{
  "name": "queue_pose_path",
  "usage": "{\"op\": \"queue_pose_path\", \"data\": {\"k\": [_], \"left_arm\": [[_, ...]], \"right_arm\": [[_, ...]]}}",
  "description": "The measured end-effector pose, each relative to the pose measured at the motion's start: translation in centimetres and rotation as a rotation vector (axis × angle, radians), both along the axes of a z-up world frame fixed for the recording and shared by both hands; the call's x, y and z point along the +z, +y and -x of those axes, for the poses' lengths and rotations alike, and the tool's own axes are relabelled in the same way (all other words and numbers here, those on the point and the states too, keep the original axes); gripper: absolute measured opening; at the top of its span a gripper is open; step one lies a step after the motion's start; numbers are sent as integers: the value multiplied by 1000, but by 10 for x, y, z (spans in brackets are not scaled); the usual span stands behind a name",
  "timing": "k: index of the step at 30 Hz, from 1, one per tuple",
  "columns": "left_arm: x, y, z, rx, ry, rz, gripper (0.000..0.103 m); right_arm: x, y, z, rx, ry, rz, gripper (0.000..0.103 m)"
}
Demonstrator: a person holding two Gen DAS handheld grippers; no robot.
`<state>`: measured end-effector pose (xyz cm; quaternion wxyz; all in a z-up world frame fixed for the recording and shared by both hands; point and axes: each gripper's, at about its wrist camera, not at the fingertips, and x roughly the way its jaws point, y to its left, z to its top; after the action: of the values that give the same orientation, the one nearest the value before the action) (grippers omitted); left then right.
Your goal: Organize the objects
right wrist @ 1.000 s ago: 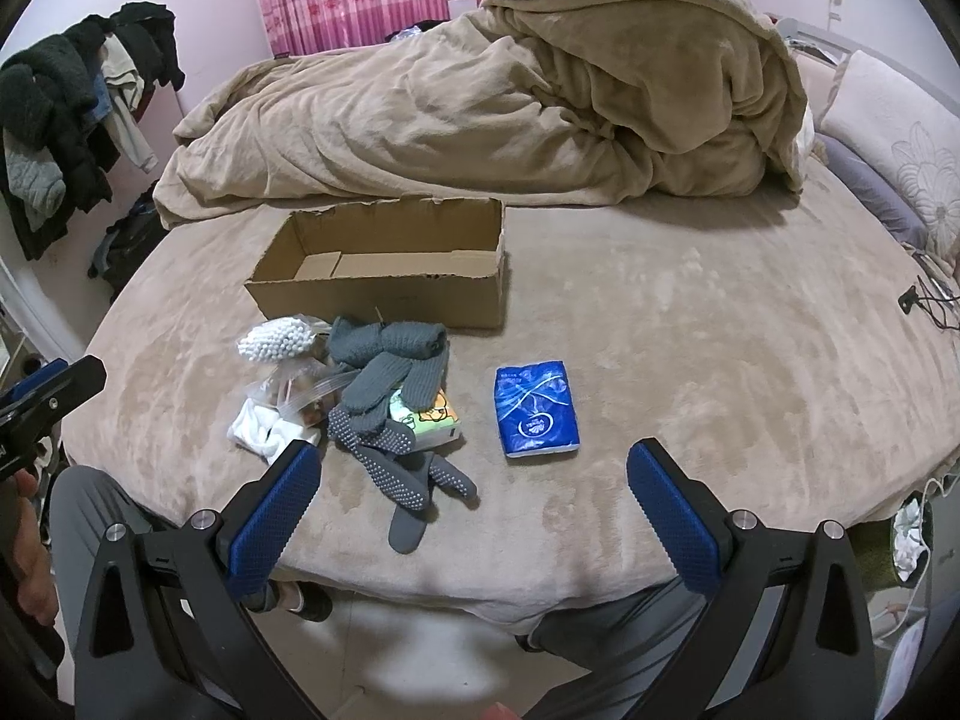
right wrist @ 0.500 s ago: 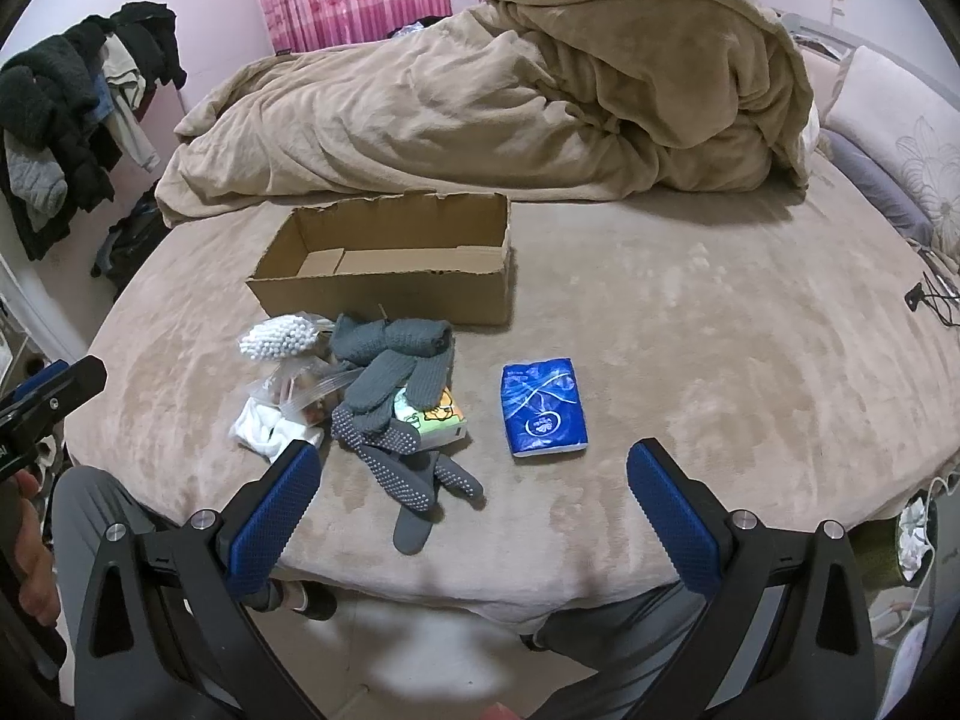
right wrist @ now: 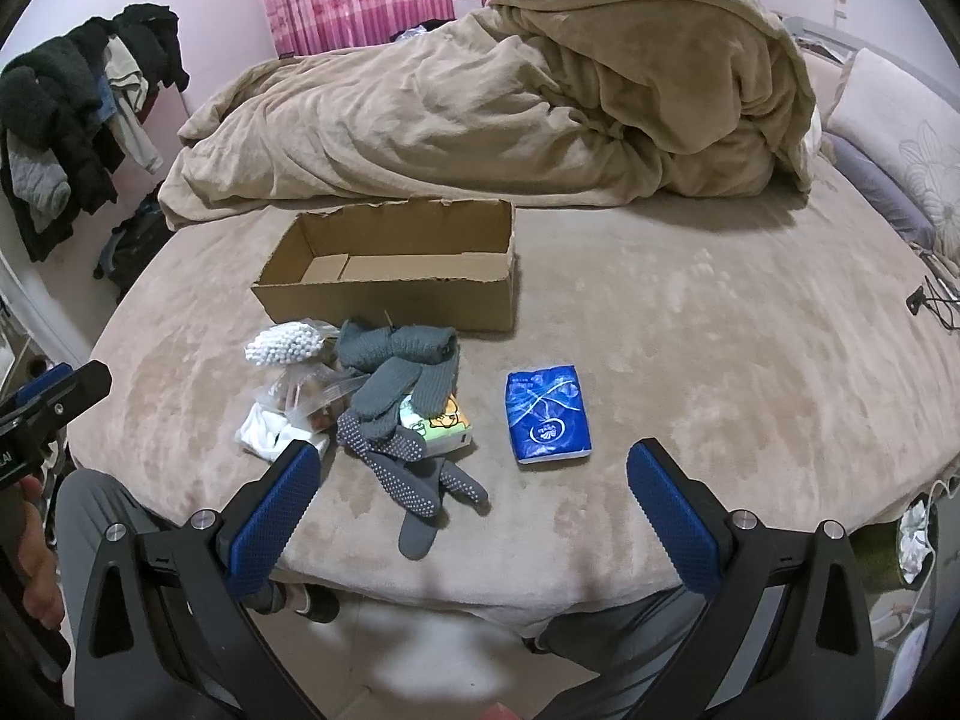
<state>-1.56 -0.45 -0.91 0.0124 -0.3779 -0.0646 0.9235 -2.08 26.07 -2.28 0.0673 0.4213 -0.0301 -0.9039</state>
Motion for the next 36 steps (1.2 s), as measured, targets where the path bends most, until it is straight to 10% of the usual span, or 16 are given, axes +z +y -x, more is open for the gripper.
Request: {"op": "queue_pose_path", "data": {"k": [36], "left_arm": [[-3, 8, 13, -26, -7, 2, 101]], "right_arm": [[-1, 12, 11, -10, -17, 18, 103]]}}
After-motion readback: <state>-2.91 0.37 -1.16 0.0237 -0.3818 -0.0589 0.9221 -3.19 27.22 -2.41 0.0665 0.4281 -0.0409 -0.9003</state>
